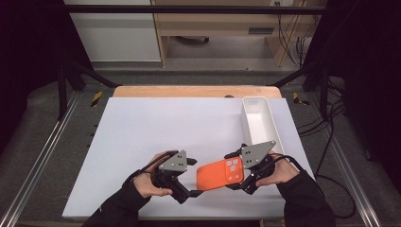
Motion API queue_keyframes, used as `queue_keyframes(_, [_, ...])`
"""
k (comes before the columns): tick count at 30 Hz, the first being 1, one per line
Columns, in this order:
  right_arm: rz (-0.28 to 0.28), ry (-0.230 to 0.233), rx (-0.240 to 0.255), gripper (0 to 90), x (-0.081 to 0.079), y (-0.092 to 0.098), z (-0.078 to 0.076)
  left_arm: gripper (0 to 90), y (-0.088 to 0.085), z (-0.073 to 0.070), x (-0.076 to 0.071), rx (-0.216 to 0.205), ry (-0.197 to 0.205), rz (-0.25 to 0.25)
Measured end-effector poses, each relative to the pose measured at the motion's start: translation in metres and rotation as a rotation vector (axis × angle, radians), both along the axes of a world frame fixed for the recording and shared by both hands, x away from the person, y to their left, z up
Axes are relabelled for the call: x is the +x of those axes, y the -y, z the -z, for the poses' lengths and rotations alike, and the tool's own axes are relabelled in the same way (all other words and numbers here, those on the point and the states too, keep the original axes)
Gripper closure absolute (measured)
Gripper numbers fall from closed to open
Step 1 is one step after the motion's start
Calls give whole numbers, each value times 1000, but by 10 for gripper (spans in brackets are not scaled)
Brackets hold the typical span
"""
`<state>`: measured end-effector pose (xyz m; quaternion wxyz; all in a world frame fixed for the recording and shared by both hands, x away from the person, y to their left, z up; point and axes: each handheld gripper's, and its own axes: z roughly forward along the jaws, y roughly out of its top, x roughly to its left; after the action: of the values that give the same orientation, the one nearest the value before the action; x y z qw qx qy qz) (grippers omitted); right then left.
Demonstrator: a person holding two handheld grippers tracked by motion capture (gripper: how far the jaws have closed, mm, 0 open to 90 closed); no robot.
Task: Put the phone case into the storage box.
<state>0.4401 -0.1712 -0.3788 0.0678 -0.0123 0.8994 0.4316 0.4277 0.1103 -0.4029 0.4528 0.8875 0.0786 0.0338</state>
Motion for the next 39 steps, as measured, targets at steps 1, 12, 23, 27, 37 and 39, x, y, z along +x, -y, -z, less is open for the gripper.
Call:
queue_keyframes(1, [1,2,-5,156,0,0,-1,34,1,1,0,7,0,3])
queue_keyframes(12, [0,-11,-71,156,3,-6,-15,32,9,2,3,74,-1,8])
queue_keyframes(23, [-13,-27,-136,156,5,-16,-17,29,17,3,11,141,-19,13])
queue_keyframes(27, [-19,-25,-152,157,6,-19,-17,30,22,4,11,162,-20,30])
queue_keyframes(37, [-22,-24,-189,156,7,-27,-20,32,32,2,13,212,-8,45])
queue_keyframes(39, [-23,-23,-196,156,7,-30,-21,32,34,2,14,221,-7,46])
